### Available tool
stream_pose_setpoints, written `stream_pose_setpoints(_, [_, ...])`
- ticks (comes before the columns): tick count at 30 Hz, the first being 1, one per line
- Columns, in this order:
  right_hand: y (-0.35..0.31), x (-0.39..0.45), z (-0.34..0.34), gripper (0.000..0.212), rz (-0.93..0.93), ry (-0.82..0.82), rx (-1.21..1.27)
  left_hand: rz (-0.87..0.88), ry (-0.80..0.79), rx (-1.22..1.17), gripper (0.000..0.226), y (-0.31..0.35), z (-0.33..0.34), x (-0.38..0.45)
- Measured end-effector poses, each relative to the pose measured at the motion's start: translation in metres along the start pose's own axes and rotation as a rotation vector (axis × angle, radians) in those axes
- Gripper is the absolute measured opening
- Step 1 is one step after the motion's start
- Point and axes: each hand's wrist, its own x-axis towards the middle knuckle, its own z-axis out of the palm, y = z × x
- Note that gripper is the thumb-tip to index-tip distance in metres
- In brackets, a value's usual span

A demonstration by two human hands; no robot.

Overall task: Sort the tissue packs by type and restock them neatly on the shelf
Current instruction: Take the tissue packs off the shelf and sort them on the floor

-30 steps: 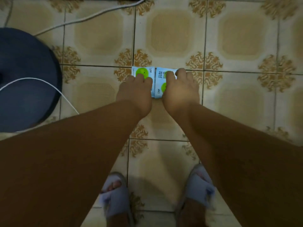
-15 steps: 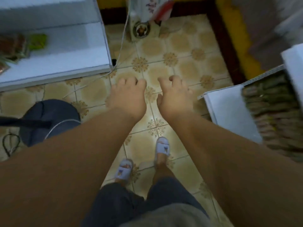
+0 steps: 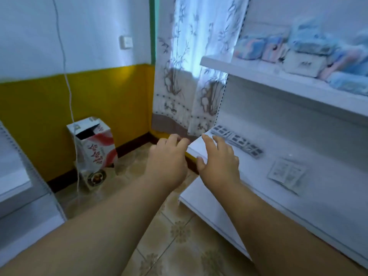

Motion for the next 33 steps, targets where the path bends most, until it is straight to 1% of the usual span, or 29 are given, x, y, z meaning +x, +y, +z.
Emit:
stream_pose_setpoints(2, [0.028,0.015,-0.034,0.063,0.037,0.071,0.039,0.045,0.045,-0.040,0.042,0.037,-0.007,0.028])
stream_pose_setpoints(4, [0.057,0.027,-0.065,0.059,0.064,0.151,0.081,0.058,0.097,-0.131,0.041,0.078,-0.012,0.056])
stream_pose_setpoints(6, [0.081,0.043,-0.096,0.057,0.049,0.234,0.131,0.050,0.163,-0.223,0.040,0.113,-0.018,0.087])
stream_pose_setpoints(9, [0.113,0.071,-0.130,0.060,0.021,0.336,0.186,0.056,0.236,-0.350,0.040,0.151,-0.023,0.127])
stream_pose_setpoints(13, [0.135,0.099,-0.149,0.059,0.018,0.405,0.262,0.046,0.285,-0.414,0.039,0.170,-0.020,0.164])
stream_pose_setpoints(16, [0.138,0.129,-0.151,0.059,0.006,0.431,0.314,0.058,0.312,-0.462,0.038,0.170,-0.017,0.199])
stream_pose_setpoints(20, [0.137,0.184,-0.151,0.055,0.047,0.502,0.409,0.105,0.311,-0.516,0.039,0.166,-0.012,0.256])
stream_pose_setpoints(22, [0.138,0.215,-0.156,0.052,0.123,0.552,0.480,0.146,0.287,-0.579,0.039,0.167,-0.011,0.289])
stream_pose_setpoints(26, [0.152,0.272,-0.179,0.051,0.351,0.658,0.625,0.256,0.198,-0.730,0.037,0.178,-0.011,0.355])
stream_pose_setpoints(28, [0.164,0.296,-0.189,0.055,0.480,0.709,0.673,0.272,0.089,-0.859,0.033,0.188,-0.012,0.387])
stream_pose_setpoints(30, [0.178,0.316,-0.194,0.059,0.549,0.750,0.768,0.277,-0.068,-1.000,0.030,0.203,-0.011,0.415])
stream_pose_setpoints(32, [0.189,0.330,-0.195,0.065,0.589,0.754,0.872,0.278,-0.215,-1.102,0.034,0.218,-0.007,0.437])
stream_pose_setpoints(33, [0.192,0.336,-0.194,0.068,0.609,0.736,0.880,0.274,-0.274,-1.137,0.037,0.225,-0.003,0.446])
